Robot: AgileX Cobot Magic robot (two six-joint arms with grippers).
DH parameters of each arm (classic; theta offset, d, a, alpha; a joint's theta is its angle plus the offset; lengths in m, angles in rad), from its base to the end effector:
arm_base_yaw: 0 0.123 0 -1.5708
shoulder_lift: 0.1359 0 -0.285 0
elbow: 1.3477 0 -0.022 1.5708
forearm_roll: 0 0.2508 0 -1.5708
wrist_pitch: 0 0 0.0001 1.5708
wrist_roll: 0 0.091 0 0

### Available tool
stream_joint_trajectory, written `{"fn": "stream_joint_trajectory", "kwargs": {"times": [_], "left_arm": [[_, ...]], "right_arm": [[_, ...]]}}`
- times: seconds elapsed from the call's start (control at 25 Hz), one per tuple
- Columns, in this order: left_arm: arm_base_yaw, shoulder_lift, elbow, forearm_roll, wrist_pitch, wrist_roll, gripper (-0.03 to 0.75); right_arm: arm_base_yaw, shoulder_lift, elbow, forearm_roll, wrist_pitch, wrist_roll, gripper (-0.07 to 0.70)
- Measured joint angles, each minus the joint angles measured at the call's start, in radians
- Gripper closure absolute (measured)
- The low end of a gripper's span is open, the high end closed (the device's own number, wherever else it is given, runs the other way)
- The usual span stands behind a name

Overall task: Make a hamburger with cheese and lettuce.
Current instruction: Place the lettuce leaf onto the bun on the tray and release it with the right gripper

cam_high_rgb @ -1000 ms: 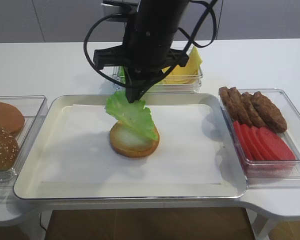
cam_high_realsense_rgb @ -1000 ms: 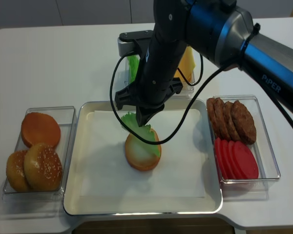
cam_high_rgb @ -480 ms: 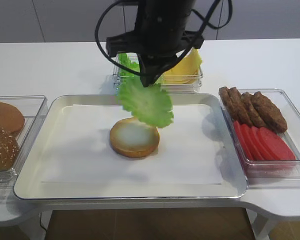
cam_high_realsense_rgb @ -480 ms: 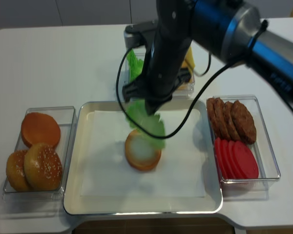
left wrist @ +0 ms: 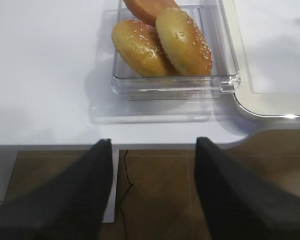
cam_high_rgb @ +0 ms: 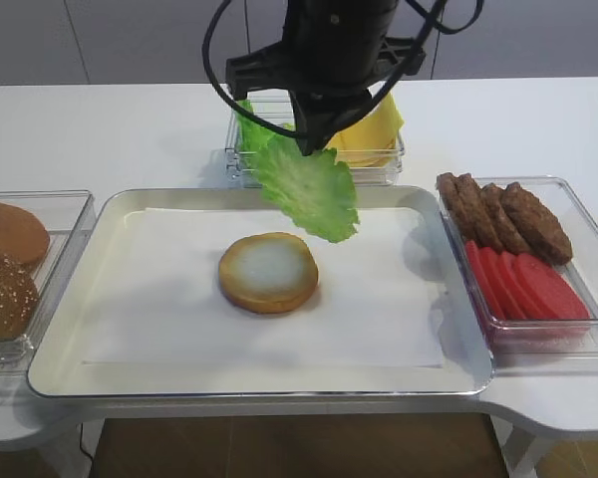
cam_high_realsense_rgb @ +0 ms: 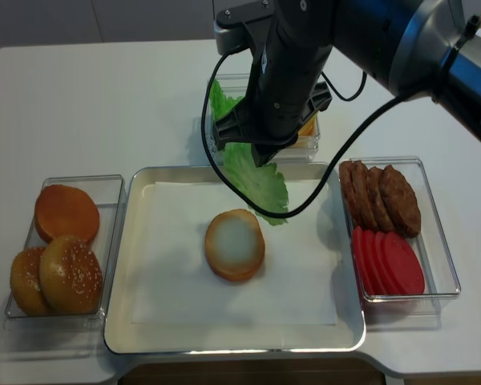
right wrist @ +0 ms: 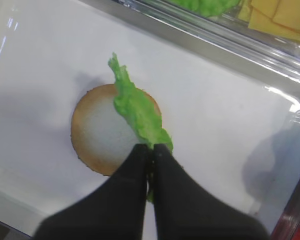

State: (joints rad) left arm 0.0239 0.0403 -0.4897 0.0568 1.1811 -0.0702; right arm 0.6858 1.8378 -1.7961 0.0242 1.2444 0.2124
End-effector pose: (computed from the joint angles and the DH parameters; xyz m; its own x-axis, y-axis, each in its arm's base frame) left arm -0.0038 0.0047 0.2654 -0.5963 -0.0628 -0.8003 -0.0949 0.9955 -0.0074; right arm 0.3038 0.2513 0.3338 -0.8433 -0.4079 -0.3500 -0.4667 0.8787 0.1002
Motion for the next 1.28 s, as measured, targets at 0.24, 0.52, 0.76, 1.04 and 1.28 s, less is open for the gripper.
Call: {"fn": "stream_joint_trajectory", "kwargs": {"times": [0.24, 0.52, 0.76, 1.04, 1.28], "left_arm": [[0.0, 0.0, 0.0, 0.0, 0.0, 0.0, 0.324], [0.0, 0.0, 0.0, 0.0, 0.0, 0.0, 0.324], [0.0, 0.0, 0.0, 0.0, 0.0, 0.0, 0.324], [0.0, 0.0, 0.0, 0.0, 0.0, 0.0, 0.324], [0.0, 0.0, 0.0, 0.0, 0.0, 0.0, 0.324]], "right_arm": [[0.0, 0.016, 0.0, -0.03, 0.0, 0.008, 0.601], [0.0, 0.046, 0.0, -0.016, 0.0, 0.01, 0.601], [0.002, 0.066, 0.0, 0.018, 0.0, 0.01, 0.601], [0.024, 0.074, 0.0, 0.069, 0.0, 0.008, 0.601], [0.03, 0.074, 0.0, 0.088, -0.002, 0.008, 0.601]]}}
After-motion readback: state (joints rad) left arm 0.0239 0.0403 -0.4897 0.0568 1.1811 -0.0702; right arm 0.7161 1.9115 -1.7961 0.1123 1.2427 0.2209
